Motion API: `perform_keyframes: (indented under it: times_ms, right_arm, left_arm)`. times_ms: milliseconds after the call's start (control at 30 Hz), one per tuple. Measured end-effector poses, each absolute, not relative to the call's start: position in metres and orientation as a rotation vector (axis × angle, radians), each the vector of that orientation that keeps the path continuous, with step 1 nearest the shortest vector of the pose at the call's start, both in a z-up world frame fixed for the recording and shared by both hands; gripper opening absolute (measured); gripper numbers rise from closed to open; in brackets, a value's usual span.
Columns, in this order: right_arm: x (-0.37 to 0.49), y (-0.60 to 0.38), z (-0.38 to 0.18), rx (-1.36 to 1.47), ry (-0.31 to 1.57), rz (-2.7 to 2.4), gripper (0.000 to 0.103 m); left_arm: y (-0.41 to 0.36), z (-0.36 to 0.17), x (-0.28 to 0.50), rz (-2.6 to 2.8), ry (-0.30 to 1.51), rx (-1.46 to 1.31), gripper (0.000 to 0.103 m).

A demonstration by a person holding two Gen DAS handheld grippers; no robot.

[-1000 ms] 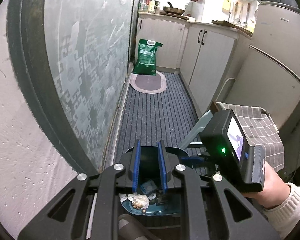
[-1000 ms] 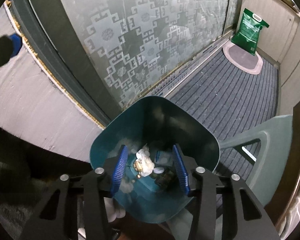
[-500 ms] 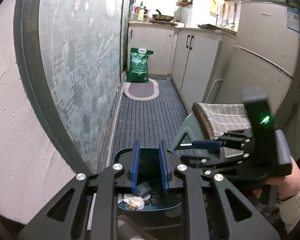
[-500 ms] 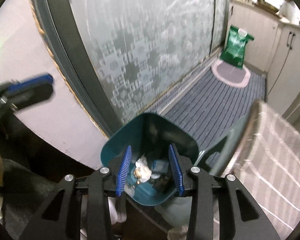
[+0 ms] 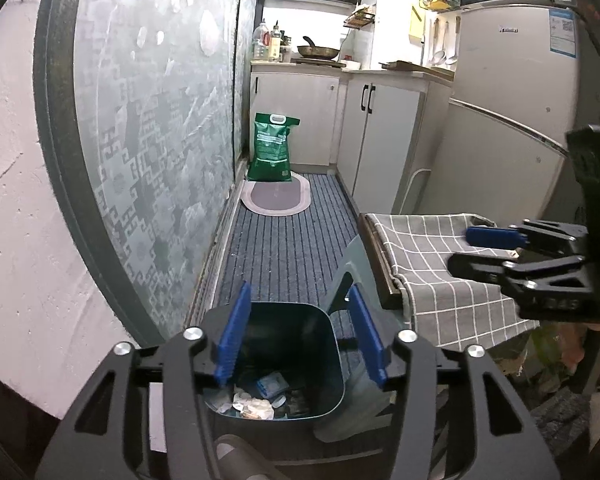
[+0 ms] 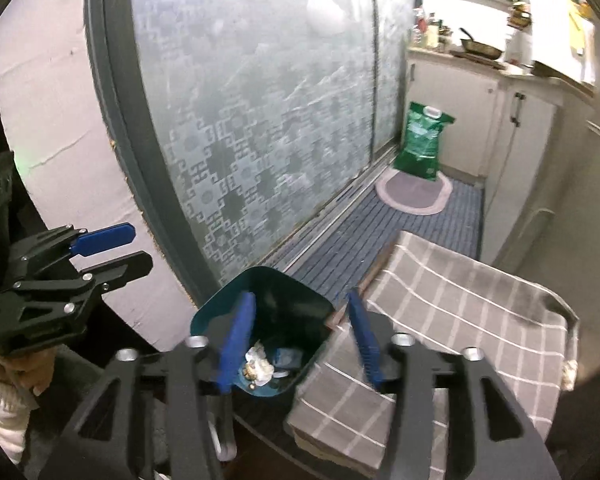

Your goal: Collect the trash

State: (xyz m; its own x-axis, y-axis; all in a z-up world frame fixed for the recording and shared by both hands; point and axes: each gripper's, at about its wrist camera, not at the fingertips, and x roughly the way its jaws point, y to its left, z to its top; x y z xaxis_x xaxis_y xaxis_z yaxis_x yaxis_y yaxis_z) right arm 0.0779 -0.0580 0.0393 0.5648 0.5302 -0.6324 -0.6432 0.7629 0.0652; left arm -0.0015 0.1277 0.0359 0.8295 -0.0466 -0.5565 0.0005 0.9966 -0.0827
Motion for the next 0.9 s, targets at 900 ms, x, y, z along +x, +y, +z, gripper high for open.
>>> perform_keyframes:
  times_ms: [900]
  right_arm:
    - [0.011, -0.143, 0.035, -0.169, 0.627, 0.571, 0.1]
  left_arm:
    - [0.08, 0.032, -0.038, -0.01, 0.558, -0.06, 0.1]
